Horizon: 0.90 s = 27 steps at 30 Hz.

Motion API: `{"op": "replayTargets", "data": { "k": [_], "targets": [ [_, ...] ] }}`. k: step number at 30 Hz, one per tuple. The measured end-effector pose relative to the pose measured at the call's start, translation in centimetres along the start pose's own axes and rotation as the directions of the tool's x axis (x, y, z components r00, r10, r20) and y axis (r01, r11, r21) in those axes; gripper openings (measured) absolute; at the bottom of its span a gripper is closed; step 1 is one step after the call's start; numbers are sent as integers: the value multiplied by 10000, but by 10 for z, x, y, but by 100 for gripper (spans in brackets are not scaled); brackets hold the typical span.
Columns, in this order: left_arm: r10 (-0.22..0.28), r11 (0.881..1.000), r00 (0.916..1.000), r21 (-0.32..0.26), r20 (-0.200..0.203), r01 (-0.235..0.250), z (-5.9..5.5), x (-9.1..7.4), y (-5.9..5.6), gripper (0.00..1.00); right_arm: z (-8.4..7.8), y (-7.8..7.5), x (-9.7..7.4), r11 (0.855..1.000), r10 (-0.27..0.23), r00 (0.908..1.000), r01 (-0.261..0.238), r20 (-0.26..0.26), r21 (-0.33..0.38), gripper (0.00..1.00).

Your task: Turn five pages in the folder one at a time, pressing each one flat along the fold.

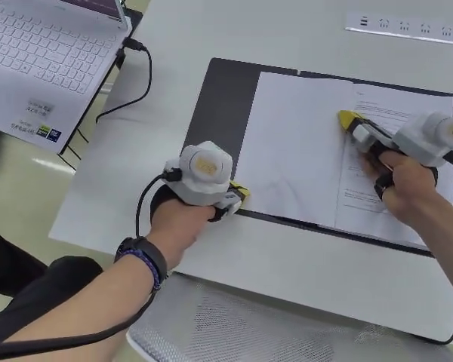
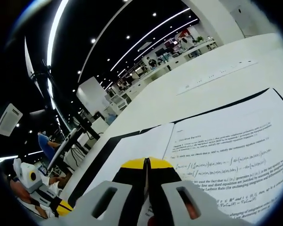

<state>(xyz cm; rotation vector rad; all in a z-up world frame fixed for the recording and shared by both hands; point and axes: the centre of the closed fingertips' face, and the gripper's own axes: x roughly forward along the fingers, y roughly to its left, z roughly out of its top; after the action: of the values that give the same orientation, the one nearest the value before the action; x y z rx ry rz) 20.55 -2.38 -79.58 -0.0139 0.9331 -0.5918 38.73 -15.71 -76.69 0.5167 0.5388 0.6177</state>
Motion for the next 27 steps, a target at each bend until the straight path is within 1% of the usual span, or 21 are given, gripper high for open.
{"op": "replayTargets", "data": {
  "k": [5, 12, 13, 15, 17, 18, 19, 21, 22, 25, 27],
  "targets": [
    [42, 10000, 10000, -22, 46, -41, 0, -1, 0, 0, 5, -4, 5, 9999, -135, 9997, 134, 226, 30, 0],
    [23, 10000, 10000, 37, -4, -23, 0, -1, 0, 0, 16, -13, 15, 9990, -398, 9978, 385, 535, 245, 0],
    [14, 10000, 10000, 34, 2, -14, 0, -1, 0, 0, 18, -21, 19, 9985, -452, 9974, 433, 562, 334, 0],
    [48, 10000, 10000, 54, 29, -48, 0, -1, -1, 0, 20, -24, 20, 9956, -564, 9959, 508, 707, 792, 0],
    [148, 9996, 9999, 228, 72, -149, 0, -1, -2, 0, 22, -21, 21, 9957, -646, 9950, 592, 764, 707, 0],
    [177, 9995, 9998, 251, 89, -180, 0, -1, -2, 0, 23, -23, 23, 9959, -665, 9947, 614, 781, 664, 0],
    [204, 9995, 9997, 239, 104, -206, 0, -1, -1, 0, 24, -24, 24, 9958, -680, 9945, 627, 800, 661, 0],
    [207, 9997, 9997, 159, 124, -209, 1, -1, -1, 0, 25, -20, 23, 9955, -730, 9937, 675, 846, 659, 0],
    [184, 9998, 9997, 83, 145, -185, 1, -1, -1, 0, 27, -25, 26, 9957, -762, 9936, 714, 838, 590, 0],
    [111, 9999, 9998, 71, 143, -112, 1, -1, -1, 0, 30, -31, 31, 9956, -841, 9930, 802, 833, 487, 0],
    [61, 9999, 9999, 139, 112, -63, 1, -1, -2, 0, 32, -26, 31, 9952, -912, 9923, 877, 839, 445, 0]
  ]
}}
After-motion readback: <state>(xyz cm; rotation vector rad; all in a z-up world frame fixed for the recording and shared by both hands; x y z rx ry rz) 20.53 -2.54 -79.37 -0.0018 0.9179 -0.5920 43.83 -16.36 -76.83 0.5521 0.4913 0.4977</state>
